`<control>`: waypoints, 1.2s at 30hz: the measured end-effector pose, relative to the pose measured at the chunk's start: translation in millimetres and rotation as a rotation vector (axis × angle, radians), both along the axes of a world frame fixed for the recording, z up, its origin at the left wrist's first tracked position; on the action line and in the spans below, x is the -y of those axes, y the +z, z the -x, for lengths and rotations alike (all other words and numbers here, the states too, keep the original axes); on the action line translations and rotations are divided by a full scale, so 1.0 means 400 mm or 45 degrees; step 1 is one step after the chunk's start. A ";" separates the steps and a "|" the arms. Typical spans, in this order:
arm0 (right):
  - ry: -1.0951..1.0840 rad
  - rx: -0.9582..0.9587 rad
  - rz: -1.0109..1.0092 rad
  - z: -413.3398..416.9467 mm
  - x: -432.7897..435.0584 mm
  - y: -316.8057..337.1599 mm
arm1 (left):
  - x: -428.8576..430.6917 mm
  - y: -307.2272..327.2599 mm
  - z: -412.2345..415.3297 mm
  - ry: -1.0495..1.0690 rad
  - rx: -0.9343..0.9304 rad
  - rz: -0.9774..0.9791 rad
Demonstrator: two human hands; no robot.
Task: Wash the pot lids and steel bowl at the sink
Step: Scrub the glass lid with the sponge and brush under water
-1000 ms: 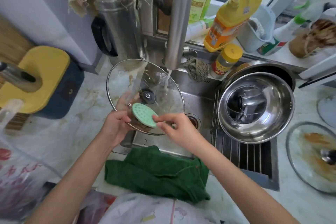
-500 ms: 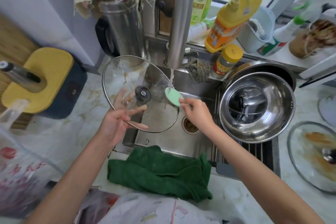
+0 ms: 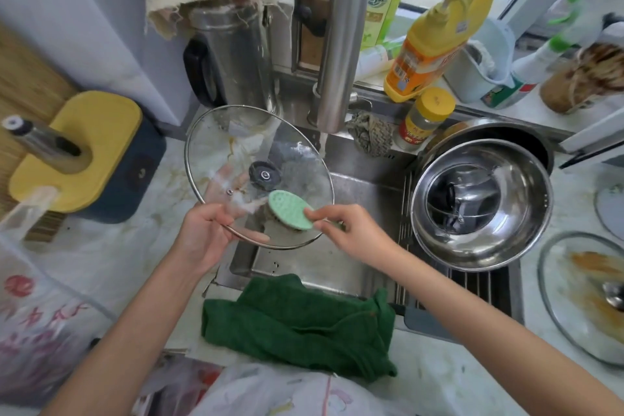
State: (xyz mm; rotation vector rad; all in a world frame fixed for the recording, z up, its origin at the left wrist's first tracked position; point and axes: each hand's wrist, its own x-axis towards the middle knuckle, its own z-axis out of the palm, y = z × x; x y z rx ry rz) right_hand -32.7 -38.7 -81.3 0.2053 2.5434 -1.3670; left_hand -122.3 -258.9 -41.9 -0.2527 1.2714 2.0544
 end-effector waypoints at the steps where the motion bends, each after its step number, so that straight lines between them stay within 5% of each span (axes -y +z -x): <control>1: -0.010 0.020 -0.087 0.009 -0.029 0.002 | 0.006 -0.002 0.001 -0.012 -0.007 -0.002; 4: -0.194 0.086 -0.464 0.055 -0.134 -0.003 | 0.012 -0.005 0.005 -0.098 -0.043 0.011; 10: 0.167 0.029 -0.101 0.015 -0.074 0.006 | 0.012 0.004 0.024 -0.143 -0.028 -0.029; 13: -0.120 0.028 -0.321 0.043 -0.153 -0.003 | 0.010 0.008 0.023 -0.162 -0.033 -0.020; 18: 0.247 -0.002 -0.269 0.022 -0.132 0.016 | 0.014 0.005 0.031 -0.172 -0.011 -0.051; 22: -0.052 0.037 -0.513 0.048 -0.201 0.018 | -0.002 0.007 0.027 -0.201 -0.009 -0.066; 26: 0.254 0.013 -0.167 0.010 -0.104 0.030 | -0.001 0.006 0.031 -0.173 0.044 -0.119; 31: -0.181 0.016 -0.441 0.042 -0.187 0.011 | -0.004 0.007 0.020 -0.158 0.050 -0.132; 36: 0.118 -0.048 -0.050 0.000 -0.049 0.033 | -0.009 0.004 0.023 -0.069 0.107 -0.107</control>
